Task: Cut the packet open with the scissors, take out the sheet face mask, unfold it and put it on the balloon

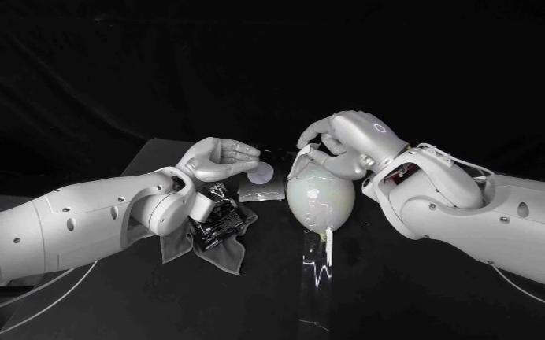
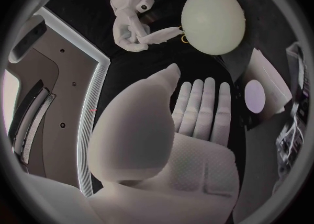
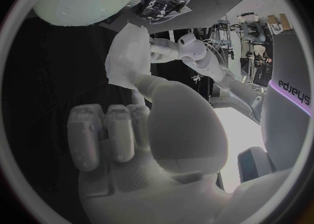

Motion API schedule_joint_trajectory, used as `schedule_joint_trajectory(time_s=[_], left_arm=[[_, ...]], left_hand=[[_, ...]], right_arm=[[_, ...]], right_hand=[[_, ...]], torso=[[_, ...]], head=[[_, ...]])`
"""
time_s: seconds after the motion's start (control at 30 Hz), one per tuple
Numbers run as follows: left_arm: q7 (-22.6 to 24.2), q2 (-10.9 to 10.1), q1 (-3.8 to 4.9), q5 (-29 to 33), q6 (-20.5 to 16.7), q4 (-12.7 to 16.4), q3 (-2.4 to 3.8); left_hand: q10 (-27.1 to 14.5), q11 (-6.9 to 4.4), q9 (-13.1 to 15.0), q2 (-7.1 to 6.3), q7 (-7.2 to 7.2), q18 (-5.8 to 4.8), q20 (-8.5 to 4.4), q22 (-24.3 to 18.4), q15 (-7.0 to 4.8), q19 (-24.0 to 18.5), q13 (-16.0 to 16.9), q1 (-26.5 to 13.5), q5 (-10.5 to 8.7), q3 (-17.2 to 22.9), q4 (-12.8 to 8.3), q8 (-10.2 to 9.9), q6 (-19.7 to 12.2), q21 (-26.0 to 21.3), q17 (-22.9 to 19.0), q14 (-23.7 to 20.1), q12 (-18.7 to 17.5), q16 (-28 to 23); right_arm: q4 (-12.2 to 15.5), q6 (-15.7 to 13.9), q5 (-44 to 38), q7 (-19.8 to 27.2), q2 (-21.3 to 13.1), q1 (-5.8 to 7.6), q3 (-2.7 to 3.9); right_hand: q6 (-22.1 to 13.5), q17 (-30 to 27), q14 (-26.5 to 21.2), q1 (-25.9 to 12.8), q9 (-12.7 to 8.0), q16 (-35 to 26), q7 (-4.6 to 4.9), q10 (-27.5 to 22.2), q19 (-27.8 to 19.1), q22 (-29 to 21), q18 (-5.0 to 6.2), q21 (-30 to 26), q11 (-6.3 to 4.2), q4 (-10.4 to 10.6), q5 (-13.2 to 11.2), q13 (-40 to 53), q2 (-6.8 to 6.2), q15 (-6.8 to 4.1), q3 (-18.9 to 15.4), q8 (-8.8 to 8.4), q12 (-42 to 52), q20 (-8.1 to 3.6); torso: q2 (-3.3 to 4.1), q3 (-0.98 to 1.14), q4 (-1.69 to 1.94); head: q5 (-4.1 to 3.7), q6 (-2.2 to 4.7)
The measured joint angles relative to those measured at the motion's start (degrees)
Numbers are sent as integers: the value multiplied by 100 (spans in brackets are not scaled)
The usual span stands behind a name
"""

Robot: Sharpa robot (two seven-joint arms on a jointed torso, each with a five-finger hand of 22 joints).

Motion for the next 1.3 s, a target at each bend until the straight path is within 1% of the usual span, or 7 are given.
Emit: schedule_joint_trajectory(time_s=[0.07,0.13,0.27,0.37,0.53,0.87,1.3], left_arm=[[47,123,0,0,58,-11,11],[93,280,0,0,112,-35,20],[151,516,2,0,177,-69,29],[168,652,3,-1,193,-116,35],[164,804,8,-13,202,-175,39],[80,965,15,-51,303,-196,42],[49,999,18,62,519,-149,46]], left_hand=[[-171,51,-30,-2,-22,-25,-2,-23,72,-110,0,-104,0,-116,-17,-79,-120,-85,-70,-212,-129,-157],[-349,119,-65,31,-49,-247,3,-72,160,-739,0,-144,0,-319,-43,-182,-269,-233,-158,-437,-281,-335],[-801,232,-155,167,-111,-410,3,-113,299,-1466,2,-138,0,-1086,-43,-444,-744,-281,-387,-1108,-354,-666],[-1435,280,-215,387,-171,-411,11,-114,362,-1711,-24,72,0,-1862,106,-620,-1096,-281,-548,-1571,-394,-835],[-1858,372,-257,336,-225,-412,12,-114,438,-1753,-42,433,0,-2430,558,-747,-1369,-281,-660,-1850,-399,-873],[-1888,392,-249,357,-223,-411,5,-118,425,-1740,-43,482,0,-2539,590,-747,-1356,-281,-670,-1847,-399,-878],[-1648,373,-210,609,-196,-411,-8,-103,404,-1538,-32,581,0,-2552,584,-718,-1203,-282,-624,-1582,-399,-834]], right_arm=[[-22,44,23,-6,22,0,0],[-44,93,48,-13,54,0,0],[-69,178,85,-27,96,0,0],[-77,228,106,-41,116,0,0],[-76,261,122,-87,131,0,0],[-106,255,114,-251,204,0,3],[-219,280,-14,-463,281,0,4]], right_hand=[[0,0,0,0,3,-1,1,0,0,1,0,2,0,-22,0,0,0,0,22,-1,0,0],[-1,0,0,0,3,-1,1,0,0,1,1,15,0,-23,-8,0,0,0,23,-3,-1,0],[-1,-1,0,0,3,-15,1,0,-8,2,0,18,0,-23,-8,1,0,0,23,-5,-9,8],[-1,-4,0,0,3,4,1,0,-9,1,0,18,0,-23,-8,0,0,0,23,-10,-12,9],[-1,-5,0,0,3,5,1,0,-9,0,0,18,0,-23,-9,-2,0,0,23,-18,-4,9],[-8,-3,0,0,0,2,8,0,-9,-3,0,13,0,-23,-10,-4,0,0,23,2,1,9],[-10,0,0,0,8,-12,6,0,-9,1,0,6,0,-39,9,0,0,0,39,0,-2,9]], torso=[[0,1,-1],[-1,3,-1],[-4,7,-2],[-5,9,-1],[-6,10,1],[-3,10,10],[-2,9,11]], head=[[-35,17],[-65,35],[-112,70],[-144,93],[-179,117],[-248,152],[-283,164]])
